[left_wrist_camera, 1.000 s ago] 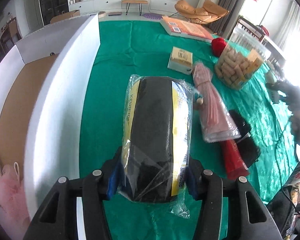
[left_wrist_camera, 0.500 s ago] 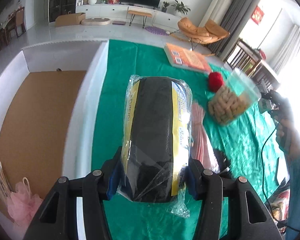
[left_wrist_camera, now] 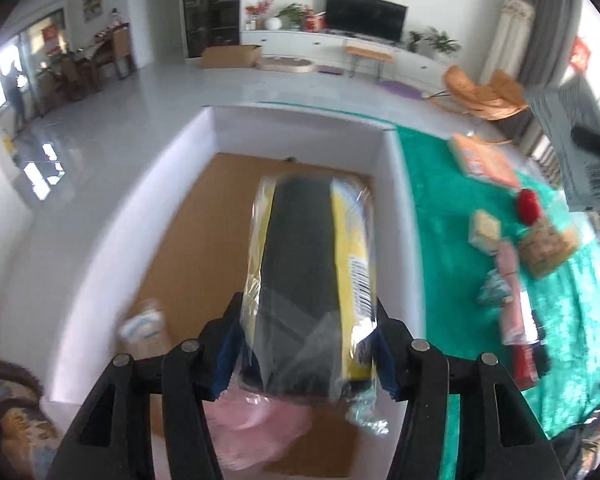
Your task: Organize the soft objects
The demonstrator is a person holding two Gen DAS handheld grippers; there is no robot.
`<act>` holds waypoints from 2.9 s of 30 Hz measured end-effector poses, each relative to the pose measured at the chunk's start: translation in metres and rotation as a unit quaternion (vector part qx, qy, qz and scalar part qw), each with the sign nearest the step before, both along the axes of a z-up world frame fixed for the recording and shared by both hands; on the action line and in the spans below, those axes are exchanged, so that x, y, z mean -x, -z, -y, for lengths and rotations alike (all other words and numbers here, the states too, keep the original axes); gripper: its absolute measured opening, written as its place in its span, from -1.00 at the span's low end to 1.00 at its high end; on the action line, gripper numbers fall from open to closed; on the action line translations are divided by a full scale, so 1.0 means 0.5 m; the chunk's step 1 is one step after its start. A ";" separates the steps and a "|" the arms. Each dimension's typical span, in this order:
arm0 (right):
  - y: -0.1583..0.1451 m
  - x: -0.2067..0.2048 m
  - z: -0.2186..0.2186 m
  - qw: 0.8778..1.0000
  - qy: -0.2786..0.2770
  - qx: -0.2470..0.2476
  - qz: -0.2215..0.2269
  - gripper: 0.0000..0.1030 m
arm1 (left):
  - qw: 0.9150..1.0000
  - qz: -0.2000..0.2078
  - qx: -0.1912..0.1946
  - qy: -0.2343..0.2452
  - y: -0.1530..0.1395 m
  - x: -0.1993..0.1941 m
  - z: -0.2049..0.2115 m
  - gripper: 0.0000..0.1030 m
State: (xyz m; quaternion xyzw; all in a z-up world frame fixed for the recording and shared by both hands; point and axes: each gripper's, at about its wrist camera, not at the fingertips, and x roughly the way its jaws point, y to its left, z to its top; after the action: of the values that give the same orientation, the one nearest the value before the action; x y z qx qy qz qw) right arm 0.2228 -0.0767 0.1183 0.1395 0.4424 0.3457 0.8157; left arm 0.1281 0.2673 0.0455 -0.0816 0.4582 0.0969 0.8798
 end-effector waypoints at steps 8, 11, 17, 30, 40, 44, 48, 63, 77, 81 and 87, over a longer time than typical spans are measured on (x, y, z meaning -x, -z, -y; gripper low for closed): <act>0.099 0.092 -0.278 0.991 -0.114 -0.013 -0.067 0.61 | 0.998 0.044 0.014 -0.050 0.001 0.068 -0.057 0.86; 0.099 0.105 -0.244 0.995 -0.101 0.012 -0.025 0.61 | 0.997 0.055 0.020 -0.041 -0.004 0.070 -0.042 0.86; 0.159 0.102 -0.055 0.996 -0.033 0.081 0.015 0.61 | 0.995 0.064 0.068 0.032 -0.021 0.066 0.045 0.86; 0.356 0.163 0.436 0.890 0.359 0.279 0.035 0.61 | 0.952 -0.048 0.118 0.278 0.130 0.048 0.481 0.86; 0.406 0.192 0.572 0.861 0.426 0.277 0.006 0.61 | 0.971 -0.068 0.054 0.224 0.285 -0.015 0.477 0.86; 0.414 0.188 0.580 0.863 0.424 0.276 0.002 0.63 | 0.970 -0.057 0.012 0.237 0.302 -0.033 0.492 0.92; 0.418 0.184 0.579 0.862 0.421 0.282 0.001 0.65 | 0.970 -0.049 -0.024 0.235 0.312 -0.069 0.505 1.00; 0.423 0.192 0.564 0.862 0.419 0.285 0.000 0.68 | 0.985 0.006 -0.025 0.170 0.323 -0.203 0.483 1.00; 0.421 0.193 0.564 0.863 0.418 0.285 0.000 0.68 | 0.985 0.007 -0.024 0.170 0.322 -0.202 0.483 1.00; 0.421 0.193 0.564 0.863 0.418 0.285 0.000 0.68 | 0.985 0.007 -0.024 0.170 0.322 -0.202 0.483 1.00; 0.420 0.193 0.563 0.863 0.418 0.285 0.000 0.69 | 0.985 0.007 -0.024 0.170 0.322 -0.202 0.482 1.00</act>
State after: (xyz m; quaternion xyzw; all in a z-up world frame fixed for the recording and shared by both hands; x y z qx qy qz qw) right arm 0.1261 -0.3584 -0.0917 0.0730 0.4218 -0.1684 0.8879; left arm 0.2292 0.0260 -0.1157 0.0182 0.4568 -0.0433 0.8883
